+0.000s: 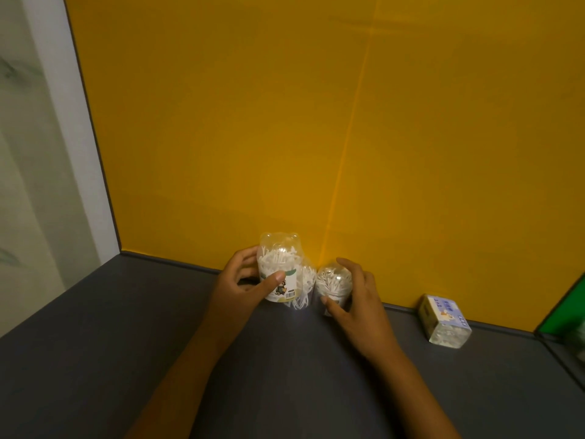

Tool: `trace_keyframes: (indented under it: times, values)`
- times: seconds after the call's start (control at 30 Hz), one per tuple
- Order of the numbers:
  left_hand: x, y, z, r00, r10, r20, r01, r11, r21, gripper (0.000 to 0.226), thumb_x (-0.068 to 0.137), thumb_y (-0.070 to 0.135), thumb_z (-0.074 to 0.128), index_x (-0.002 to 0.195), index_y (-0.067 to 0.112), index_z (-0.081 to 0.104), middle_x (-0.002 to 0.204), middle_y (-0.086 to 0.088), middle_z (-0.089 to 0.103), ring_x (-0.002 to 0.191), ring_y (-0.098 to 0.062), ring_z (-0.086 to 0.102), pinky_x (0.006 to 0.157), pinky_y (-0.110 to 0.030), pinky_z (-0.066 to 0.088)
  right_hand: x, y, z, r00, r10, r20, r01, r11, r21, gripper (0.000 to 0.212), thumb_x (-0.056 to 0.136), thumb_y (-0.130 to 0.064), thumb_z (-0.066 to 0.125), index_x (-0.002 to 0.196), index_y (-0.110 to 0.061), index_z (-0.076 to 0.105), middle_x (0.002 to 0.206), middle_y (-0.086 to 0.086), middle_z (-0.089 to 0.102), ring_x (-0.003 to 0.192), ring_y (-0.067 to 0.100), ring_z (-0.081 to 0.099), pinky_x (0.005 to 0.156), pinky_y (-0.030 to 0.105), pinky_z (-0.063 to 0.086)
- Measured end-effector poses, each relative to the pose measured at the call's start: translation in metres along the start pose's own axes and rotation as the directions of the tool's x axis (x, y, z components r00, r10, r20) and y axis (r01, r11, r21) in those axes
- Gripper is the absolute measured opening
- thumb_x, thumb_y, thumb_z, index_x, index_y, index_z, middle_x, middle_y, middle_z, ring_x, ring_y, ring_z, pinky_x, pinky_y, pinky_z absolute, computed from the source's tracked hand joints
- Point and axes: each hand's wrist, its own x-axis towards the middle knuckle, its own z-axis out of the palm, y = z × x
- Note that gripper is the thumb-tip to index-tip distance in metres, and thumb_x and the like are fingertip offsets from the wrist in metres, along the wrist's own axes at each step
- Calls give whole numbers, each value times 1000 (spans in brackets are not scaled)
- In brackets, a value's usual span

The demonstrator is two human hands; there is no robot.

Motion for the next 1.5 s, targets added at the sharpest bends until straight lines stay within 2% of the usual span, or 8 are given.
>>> trace_keyframes:
  times: [0.13, 0.33, 0.63, 0.73, 0.9, 1.1, 1.27, 1.5]
  values:
    - [-4, 3, 2, 1000, -2, -3, 2, 1000, -4, 55, 74, 23, 77, 124, 21, 55, 112, 11, 68, 98, -6, 67, 76, -24, 56, -1, -1, 2, 1000, 21, -23, -20, 999, 41, 70, 80, -34, 77, 135, -42, 36, 127, -9, 44, 108, 2, 49, 80, 1, 37]
    - [-17, 9, 9, 999, -13, -49, 12, 1000, -5, 49, 76, 16, 77, 121, 22, 57, 110, 12, 67, 97, -4, 66, 72, -19, 55, -13, -10, -8, 997, 53, -56, -49, 996, 70, 67, 69, -41, 83, 120, -43, 39, 116, -12, 52, 103, 10, 54, 80, 32, 53]
    - [-59, 45, 45, 1000, -4, -1, 3, 999, -42, 52, 75, 14, 77, 123, 16, 55, 114, 5, 65, 96, -4, 66, 70, -16, 54, -65, -8, -94, 984, 71, -164, -43, 984, 171, 63, 77, -30, 81, 127, -40, 45, 123, -11, 53, 104, 1, 54, 82, 33, 53]
    - [-83, 63, 69, 999, 4, 41, -2, 998, -63, 51, 75, 12, 77, 121, 17, 56, 111, 6, 67, 93, -3, 67, 70, -17, 54, -93, -6, -127, 978, 98, -184, -50, 967, 249, 66, 78, -29, 81, 131, -41, 44, 130, -10, 52, 115, 12, 56, 85, 38, 56]
    - [-135, 83, 108, 996, -2, 84, 10, 995, -95, 48, 74, 11, 78, 117, 20, 59, 106, 6, 69, 94, -3, 67, 67, -15, 53, -144, -6, -174, 962, 111, -251, -40, 962, 271, 66, 78, -22, 81, 130, -42, 46, 133, -16, 49, 118, 3, 52, 85, 20, 53]
    - [-194, 114, 149, 989, -9, 146, 20, 997, -70, 48, 73, 11, 78, 117, 20, 60, 108, 4, 69, 94, -4, 66, 68, -17, 54, -212, -13, -239, 930, 153, -335, -94, 978, 187, 63, 74, -39, 81, 126, -47, 48, 121, -9, 48, 108, 1, 53, 87, 28, 52]
    - [-248, 139, 188, 979, 17, 201, -3, 998, -69, 49, 71, 17, 79, 116, 23, 61, 108, 7, 69, 95, -3, 66, 68, -15, 54, -276, -9, -295, 892, 194, -409, -149, 979, 140, 58, 72, -47, 79, 122, -52, 49, 115, -12, 44, 104, -4, 52, 83, 19, 48]
    - [-308, 148, 251, 963, -12, 271, 37, 995, -89, 47, 71, 20, 80, 113, 29, 61, 106, 10, 69, 95, -1, 66, 67, -16, 54, -349, 5, -357, 869, 263, -420, -234, 965, 120, 54, 78, -40, 77, 122, -51, 48, 116, -18, 42, 103, -12, 48, 76, 7, 43]
